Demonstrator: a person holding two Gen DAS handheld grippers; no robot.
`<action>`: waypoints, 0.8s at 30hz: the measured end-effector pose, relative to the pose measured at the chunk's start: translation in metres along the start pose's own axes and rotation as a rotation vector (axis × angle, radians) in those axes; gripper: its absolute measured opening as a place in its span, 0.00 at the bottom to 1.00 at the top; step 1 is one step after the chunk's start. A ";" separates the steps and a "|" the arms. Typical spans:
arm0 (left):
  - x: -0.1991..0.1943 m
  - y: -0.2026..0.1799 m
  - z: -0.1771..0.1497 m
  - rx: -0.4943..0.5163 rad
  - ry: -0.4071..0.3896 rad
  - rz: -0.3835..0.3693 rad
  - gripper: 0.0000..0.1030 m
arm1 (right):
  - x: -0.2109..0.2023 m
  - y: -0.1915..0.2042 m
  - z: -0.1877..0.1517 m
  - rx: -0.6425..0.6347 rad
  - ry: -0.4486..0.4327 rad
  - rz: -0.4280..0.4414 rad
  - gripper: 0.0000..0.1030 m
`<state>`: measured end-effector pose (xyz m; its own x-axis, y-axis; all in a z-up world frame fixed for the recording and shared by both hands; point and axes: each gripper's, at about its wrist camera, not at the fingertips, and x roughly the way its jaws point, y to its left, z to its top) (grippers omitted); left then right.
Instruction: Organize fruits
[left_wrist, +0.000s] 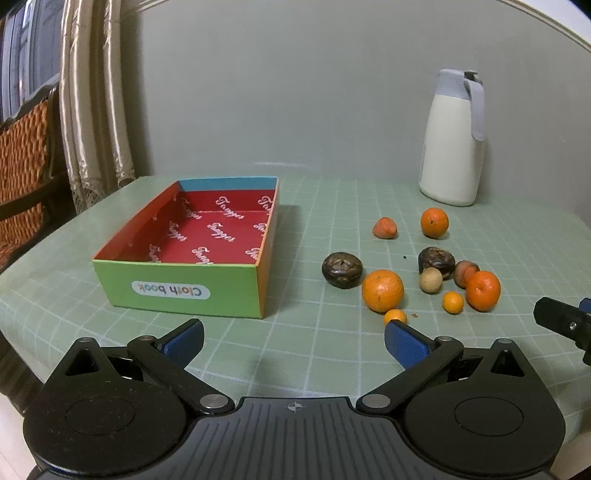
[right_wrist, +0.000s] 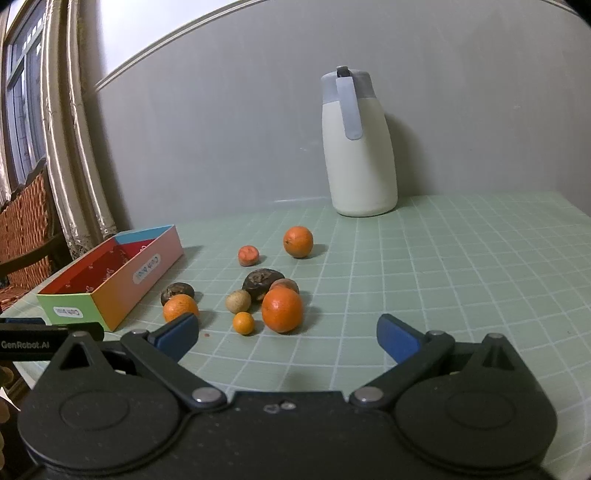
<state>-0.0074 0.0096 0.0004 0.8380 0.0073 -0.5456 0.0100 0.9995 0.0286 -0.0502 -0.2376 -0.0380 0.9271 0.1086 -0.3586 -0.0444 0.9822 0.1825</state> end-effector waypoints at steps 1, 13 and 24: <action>0.000 0.000 0.000 -0.001 0.002 -0.001 1.00 | 0.000 0.000 0.000 0.001 0.001 0.000 1.00; -0.001 -0.001 -0.001 0.000 -0.003 0.000 1.00 | 0.001 -0.002 -0.001 0.012 0.000 -0.003 1.00; -0.001 0.000 0.000 0.000 -0.003 -0.002 1.00 | 0.001 -0.002 -0.001 0.014 0.001 -0.002 1.00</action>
<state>-0.0085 0.0092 0.0006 0.8395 0.0056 -0.5434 0.0116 0.9995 0.0281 -0.0495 -0.2397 -0.0398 0.9268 0.1066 -0.3600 -0.0371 0.9801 0.1948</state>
